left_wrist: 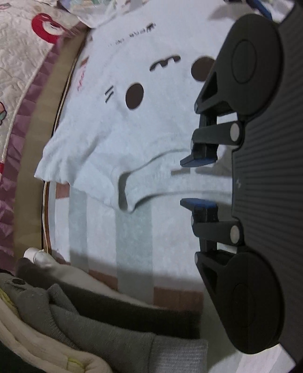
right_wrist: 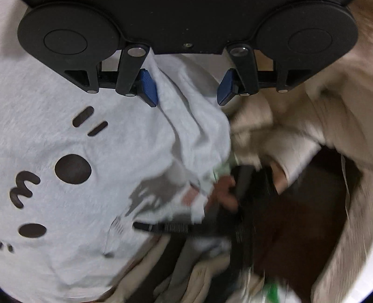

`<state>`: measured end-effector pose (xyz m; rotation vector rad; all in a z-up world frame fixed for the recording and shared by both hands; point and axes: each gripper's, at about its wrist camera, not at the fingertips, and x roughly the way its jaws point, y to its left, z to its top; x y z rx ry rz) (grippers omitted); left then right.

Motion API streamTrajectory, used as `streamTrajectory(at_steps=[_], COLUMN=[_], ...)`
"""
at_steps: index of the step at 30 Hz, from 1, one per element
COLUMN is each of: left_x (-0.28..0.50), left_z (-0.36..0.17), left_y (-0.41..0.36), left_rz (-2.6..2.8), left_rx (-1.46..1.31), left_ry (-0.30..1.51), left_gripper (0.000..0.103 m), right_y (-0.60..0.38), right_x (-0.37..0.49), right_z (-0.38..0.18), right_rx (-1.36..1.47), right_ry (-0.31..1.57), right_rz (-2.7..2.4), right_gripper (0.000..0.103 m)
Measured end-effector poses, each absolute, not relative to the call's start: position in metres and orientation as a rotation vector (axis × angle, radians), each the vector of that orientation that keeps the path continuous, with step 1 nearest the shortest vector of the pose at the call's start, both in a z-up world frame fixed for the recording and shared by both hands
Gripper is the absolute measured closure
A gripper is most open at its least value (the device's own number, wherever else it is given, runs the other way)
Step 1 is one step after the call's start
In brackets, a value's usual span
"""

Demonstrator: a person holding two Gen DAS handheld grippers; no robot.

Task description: Fold clothes

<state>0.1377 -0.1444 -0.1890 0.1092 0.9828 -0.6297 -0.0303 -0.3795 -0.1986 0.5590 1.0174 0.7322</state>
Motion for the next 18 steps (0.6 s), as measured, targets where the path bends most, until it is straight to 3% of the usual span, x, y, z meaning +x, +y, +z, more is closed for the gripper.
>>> streamTrajectory(at_steps=[2,3,4,7,11,16,18], left_x=[0.136,0.134,0.133,0.132,0.126,0.115,0.11], left_z=[-0.189,-0.188,-0.186,-0.177,-0.163,-0.153,-0.154], left_y=[-0.146,-0.146,-0.146,-0.144,-0.146,-0.156,-0.16], left_rz=[-0.645,-0.661,-0.679,-0.768,-0.894,-1.105,-1.185], left_rx=[0.103,0.1,0.092,0.026,-0.053,-0.129,-0.148], left_ry=[0.979,0.971,0.962,0.933,0.888,0.871,0.887], left_gripper=[0.075,0.075,0.075,0.072,0.066,0.061,0.053], right_y=[-0.376,-0.374,-0.372,-0.366,-0.361,-0.392,-0.397], right_x=[-0.031,-0.032,-0.032,-0.034,-0.035,-0.023,-0.015], right_z=[-0.194,-0.191,-0.189,-0.182,-0.172,-0.161,-0.161], right_rx=[0.493,0.46,0.427,0.328,0.212,0.267,0.263], right_ry=[1.025,1.029,1.033,1.042,1.046,0.972,0.958], right_rz=[0.745,0.751,0.758,0.775,0.787,0.668,0.625], right_gripper=[0.041,0.05,0.068,0.087,0.091,0.093,0.093])
